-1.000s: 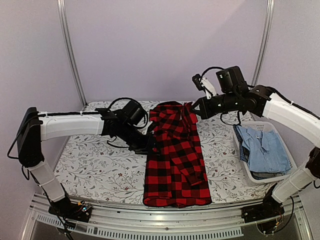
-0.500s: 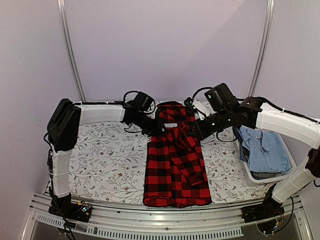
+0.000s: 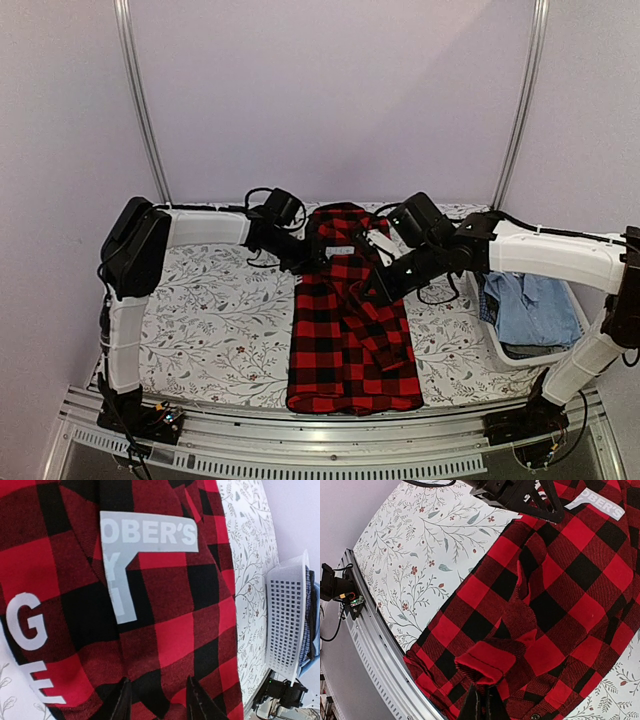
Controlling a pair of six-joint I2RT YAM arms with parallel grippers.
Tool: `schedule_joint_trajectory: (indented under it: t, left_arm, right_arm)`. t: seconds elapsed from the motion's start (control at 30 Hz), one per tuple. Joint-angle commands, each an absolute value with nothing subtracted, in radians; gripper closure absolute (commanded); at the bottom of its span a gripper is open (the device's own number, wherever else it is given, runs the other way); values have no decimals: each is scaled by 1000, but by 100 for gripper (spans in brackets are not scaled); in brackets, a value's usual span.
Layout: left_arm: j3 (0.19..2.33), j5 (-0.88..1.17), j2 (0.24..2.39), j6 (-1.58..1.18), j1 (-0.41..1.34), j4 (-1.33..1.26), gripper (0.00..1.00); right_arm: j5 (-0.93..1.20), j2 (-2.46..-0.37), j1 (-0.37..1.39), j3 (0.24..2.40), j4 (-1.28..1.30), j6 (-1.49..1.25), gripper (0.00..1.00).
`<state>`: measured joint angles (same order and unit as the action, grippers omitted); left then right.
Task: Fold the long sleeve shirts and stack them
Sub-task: Place the sleeve of the rectangle-folded shirt.
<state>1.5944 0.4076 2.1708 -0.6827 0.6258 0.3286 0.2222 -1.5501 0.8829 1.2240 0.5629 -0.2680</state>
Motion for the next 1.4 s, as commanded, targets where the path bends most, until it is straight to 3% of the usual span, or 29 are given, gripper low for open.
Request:
schedule_joint_trajectory:
  t: [0.0,0.7,0.8,1.1,1.37]
  left_arm:
    - [1575,401,2140,-680,612,334,61]
    - [1625,412,2228,-734,632,339,61]
    - [1622,422,2226,-743,634,330,67]
    - [1649,412,2200,-714,632,343,98]
    - [1674,386,2193,-675,624,363,100]
  right_arm:
    - [242,-1555,887,1204,512,-291,100]
    - [232,-1560,887,1186,505,-293,100]
    - [236,-1559,887,1185,503,-293,100]
    - [261,-1577,911,1210,503,-289,100]
    - [278,-1657,984,1249,476,-308,100]
